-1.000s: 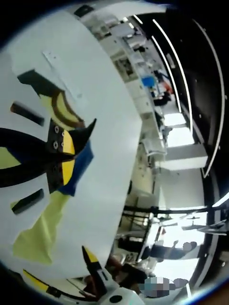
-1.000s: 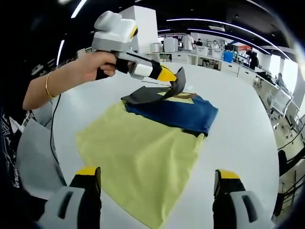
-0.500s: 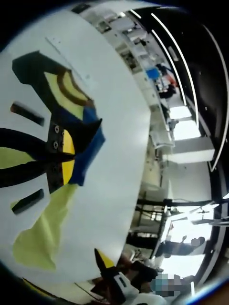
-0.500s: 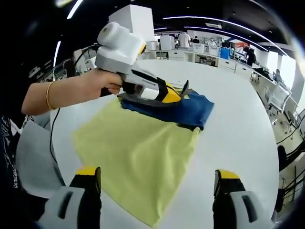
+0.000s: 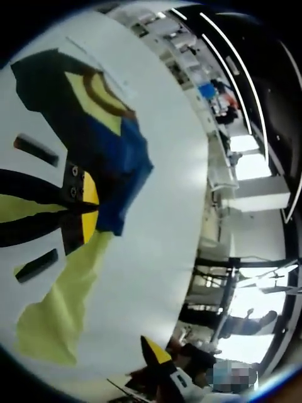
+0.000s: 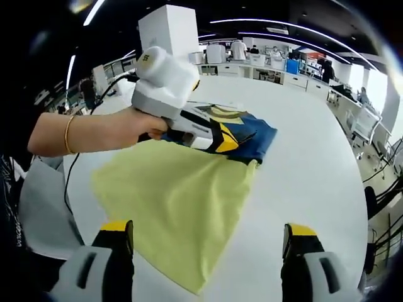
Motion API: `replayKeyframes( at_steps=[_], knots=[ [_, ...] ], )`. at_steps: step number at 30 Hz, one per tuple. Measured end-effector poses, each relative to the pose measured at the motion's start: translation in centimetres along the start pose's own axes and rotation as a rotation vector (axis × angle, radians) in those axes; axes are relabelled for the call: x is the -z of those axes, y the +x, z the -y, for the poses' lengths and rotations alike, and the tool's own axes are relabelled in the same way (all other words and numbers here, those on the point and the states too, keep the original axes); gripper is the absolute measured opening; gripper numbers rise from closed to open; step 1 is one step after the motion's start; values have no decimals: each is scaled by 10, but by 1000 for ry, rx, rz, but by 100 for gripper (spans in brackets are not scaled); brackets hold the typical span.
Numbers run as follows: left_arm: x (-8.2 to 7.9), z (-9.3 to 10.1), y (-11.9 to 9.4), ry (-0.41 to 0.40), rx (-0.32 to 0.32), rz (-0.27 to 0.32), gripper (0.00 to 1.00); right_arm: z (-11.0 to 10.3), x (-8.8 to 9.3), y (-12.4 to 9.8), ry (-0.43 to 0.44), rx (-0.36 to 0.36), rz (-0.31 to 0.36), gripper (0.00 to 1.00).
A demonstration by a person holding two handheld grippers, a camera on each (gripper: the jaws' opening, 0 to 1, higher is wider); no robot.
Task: Fold the garment on the visible template until the final outline fits inside the template.
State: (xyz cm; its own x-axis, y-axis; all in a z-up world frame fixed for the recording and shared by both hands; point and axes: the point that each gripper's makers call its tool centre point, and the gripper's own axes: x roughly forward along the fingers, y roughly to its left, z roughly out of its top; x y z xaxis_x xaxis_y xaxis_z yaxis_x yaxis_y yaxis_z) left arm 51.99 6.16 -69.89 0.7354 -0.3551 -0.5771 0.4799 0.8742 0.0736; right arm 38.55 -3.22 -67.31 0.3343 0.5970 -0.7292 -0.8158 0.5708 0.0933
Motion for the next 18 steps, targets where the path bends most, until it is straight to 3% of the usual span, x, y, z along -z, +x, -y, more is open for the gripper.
replayKeyframes(
  at_steps=[14, 18],
  knots=[
    [4, 11, 6, -39, 41, 13, 0, 3, 2, -3, 16, 11, 8, 99],
    [3, 10, 1, -24, 28, 18, 9, 3, 1, -4, 21, 16, 16, 99]
  ],
)
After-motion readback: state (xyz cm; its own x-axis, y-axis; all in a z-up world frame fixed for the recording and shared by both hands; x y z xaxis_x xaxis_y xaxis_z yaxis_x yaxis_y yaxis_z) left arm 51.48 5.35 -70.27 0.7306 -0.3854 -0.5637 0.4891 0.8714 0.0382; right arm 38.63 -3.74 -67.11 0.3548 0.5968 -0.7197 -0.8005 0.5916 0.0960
